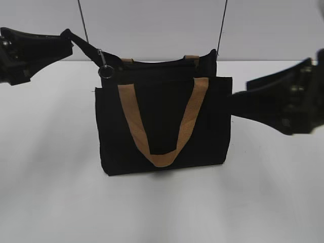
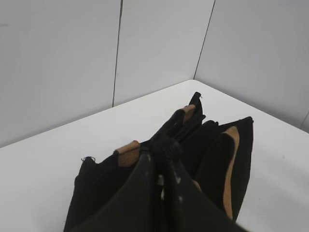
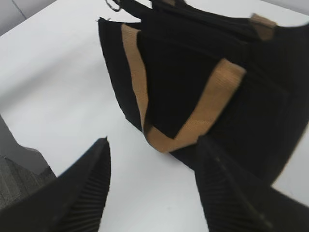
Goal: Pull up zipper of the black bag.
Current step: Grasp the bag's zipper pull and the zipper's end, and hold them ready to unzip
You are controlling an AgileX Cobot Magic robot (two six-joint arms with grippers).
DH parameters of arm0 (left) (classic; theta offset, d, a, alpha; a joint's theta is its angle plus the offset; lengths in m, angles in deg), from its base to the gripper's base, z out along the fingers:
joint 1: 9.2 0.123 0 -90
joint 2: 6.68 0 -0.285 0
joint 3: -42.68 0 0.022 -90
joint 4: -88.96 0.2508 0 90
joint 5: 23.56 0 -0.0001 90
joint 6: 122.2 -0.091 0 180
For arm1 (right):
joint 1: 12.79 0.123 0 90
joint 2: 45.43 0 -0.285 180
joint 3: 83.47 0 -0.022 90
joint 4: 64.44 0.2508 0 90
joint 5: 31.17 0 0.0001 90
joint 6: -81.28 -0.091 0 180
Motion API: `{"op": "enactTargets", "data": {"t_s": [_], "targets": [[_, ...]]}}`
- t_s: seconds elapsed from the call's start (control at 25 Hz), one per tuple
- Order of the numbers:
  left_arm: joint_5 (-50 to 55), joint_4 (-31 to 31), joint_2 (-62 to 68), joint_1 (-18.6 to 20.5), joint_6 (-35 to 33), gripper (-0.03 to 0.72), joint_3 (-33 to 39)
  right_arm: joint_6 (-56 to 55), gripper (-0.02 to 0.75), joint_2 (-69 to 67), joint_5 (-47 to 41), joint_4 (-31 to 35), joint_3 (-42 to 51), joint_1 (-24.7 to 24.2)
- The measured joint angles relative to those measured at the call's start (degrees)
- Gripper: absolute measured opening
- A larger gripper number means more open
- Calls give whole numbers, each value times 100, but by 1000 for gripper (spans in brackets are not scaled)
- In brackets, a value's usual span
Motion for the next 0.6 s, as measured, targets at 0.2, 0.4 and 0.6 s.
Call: {"op": "enactTargets", "data": {"t_s": [0.2, 0.4, 0.6], "targets": [[0, 0, 0, 0, 0, 24, 0, 283, 434, -1572, 880, 162, -944, 1333], [0, 0, 0, 0, 0, 24, 0, 688, 434, -2886, 1170, 173, -1882, 1980], [0, 0, 0, 0, 0, 24, 0, 846, 434, -3684, 1199, 183, -2683, 2044]]}}
